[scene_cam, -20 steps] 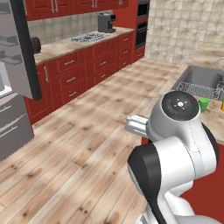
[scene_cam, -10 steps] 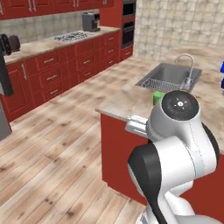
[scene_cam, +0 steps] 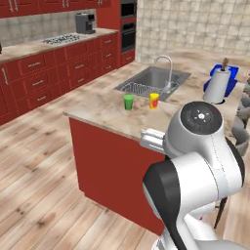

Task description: Gather the bell pepper and cucumber from the fridge and place them on a tray on the dining counter. Then gather the chicken drumstick and steak from the fridge and place them on the other tray.

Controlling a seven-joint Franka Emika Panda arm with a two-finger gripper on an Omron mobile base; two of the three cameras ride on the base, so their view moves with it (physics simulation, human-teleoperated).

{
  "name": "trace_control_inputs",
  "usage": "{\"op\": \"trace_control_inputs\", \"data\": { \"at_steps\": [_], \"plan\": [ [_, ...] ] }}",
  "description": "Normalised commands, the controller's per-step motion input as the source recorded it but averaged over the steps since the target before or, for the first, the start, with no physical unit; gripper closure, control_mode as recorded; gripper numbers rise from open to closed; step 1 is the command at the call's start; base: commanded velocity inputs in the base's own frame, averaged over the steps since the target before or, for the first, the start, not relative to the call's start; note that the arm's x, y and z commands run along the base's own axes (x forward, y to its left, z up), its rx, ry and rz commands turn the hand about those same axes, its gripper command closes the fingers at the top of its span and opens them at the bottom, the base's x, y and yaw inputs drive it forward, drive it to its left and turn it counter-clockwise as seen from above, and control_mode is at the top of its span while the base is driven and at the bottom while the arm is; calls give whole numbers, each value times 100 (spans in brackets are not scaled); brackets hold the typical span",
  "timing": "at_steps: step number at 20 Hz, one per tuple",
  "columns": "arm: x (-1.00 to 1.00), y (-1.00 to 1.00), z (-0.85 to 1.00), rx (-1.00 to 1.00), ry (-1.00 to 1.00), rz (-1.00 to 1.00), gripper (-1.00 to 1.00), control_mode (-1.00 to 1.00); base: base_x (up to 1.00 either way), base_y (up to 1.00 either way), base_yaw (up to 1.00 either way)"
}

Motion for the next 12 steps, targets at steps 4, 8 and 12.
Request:
{"op": "trace_control_inputs", "data": {
  "at_steps": [4,8,12],
  "plan": [
    [0,0,0,0,0,0,100,100,-20,-100,0],
    [0,0,0,0,0,0,100,100,0,-100,1],
    [0,0,0,0,0,0,100,100,1,-100,4]
  ]
}}
